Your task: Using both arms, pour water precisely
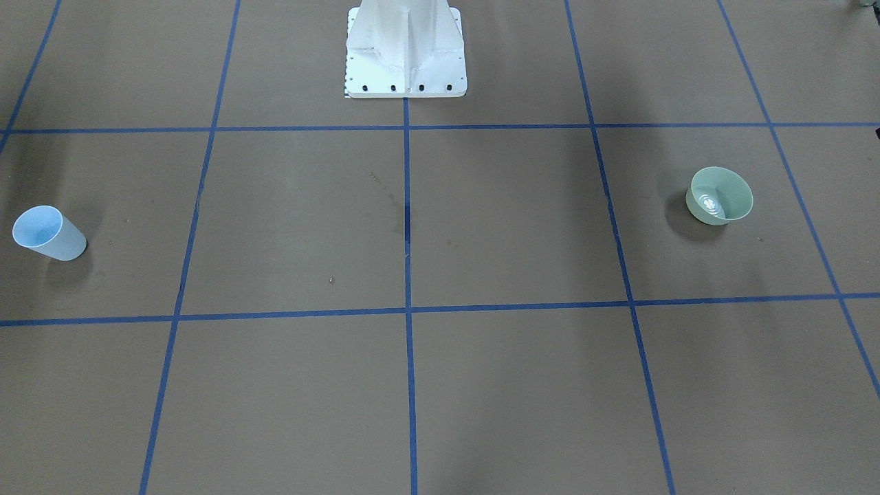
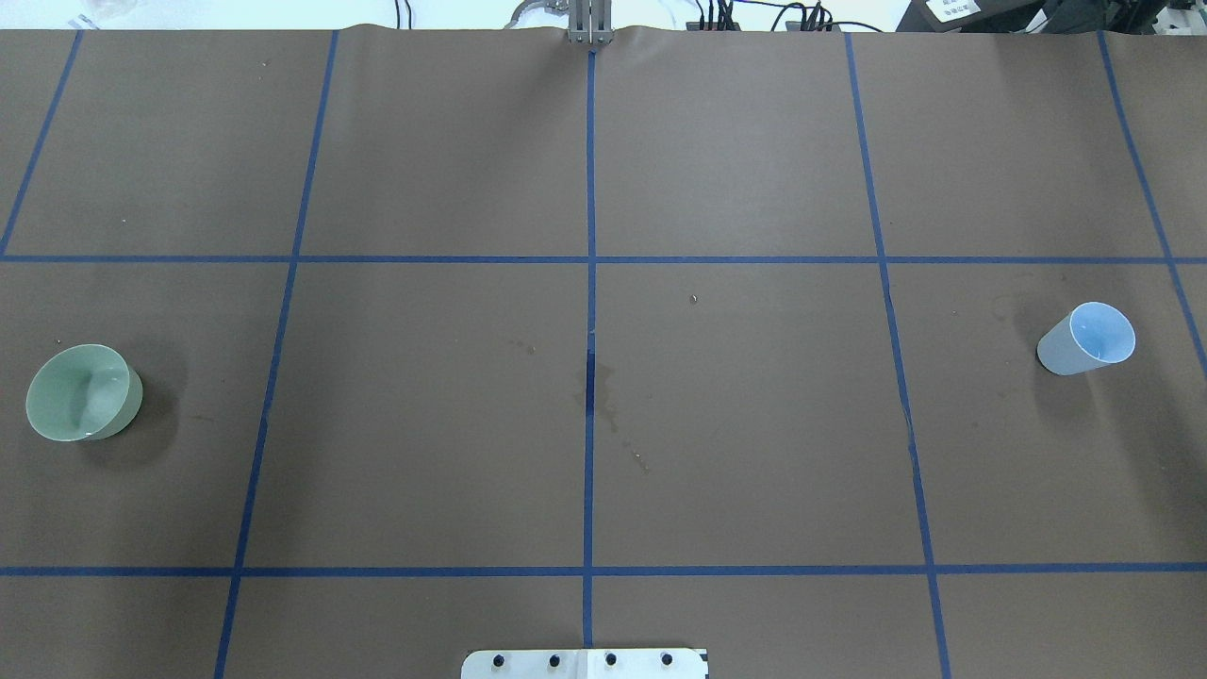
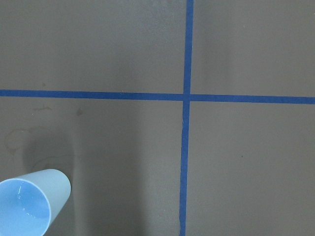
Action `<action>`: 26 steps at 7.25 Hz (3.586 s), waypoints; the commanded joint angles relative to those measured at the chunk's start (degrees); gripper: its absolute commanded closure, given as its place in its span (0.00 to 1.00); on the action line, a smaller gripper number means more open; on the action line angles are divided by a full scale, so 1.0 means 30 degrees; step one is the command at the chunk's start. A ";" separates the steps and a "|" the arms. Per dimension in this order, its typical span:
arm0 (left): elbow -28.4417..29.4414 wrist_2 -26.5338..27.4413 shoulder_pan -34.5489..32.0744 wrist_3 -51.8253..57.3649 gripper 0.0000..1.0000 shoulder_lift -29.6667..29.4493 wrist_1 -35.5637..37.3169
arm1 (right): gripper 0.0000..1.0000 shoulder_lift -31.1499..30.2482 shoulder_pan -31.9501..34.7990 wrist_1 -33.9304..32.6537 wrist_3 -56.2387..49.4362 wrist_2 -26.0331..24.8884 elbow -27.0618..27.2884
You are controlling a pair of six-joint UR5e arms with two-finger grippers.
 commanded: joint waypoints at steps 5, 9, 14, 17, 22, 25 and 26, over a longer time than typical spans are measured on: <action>-0.0107 -0.0069 0.0041 0.0071 0.00 0.0147 -0.0270 | 0.00 -0.0428 -0.0016 0.0097 0.0000 0.1295 0.0052; 0.0682 0.0048 0.4277 -0.2285 0.00 -0.0493 -0.2370 | 0.00 -0.1714 -0.0074 0.3769 -0.0117 0.2036 -0.0007; 0.4173 0.0077 0.7652 -0.6889 0.00 -0.1286 -0.7770 | 0.00 -0.1923 -0.0777 0.5104 -0.0147 0.1919 -0.0242; 0.5982 0.0048 0.8679 -0.7077 0.00 -0.2660 -0.7770 | 0.00 -0.1952 -0.1099 0.5136 -0.0147 0.1948 -0.0271; 0.6283 -0.0010 0.9621 -0.7163 1.00 -0.3305 -0.7510 | 0.01 -0.1923 -0.1129 0.5165 -0.0088 0.2066 -0.0271; 0.5789 -0.1790 0.9563 -0.7309 1.00 -0.4972 -0.6344 | 0.00 -0.1923 -0.1129 0.5165 -0.0175 0.2095 -0.0242; 0.4770 -0.1856 0.9563 -0.9399 1.00 -0.6024 -0.5378 | 0.00 -0.1923 -0.1129 0.5165 -0.0263 0.2095 -0.0242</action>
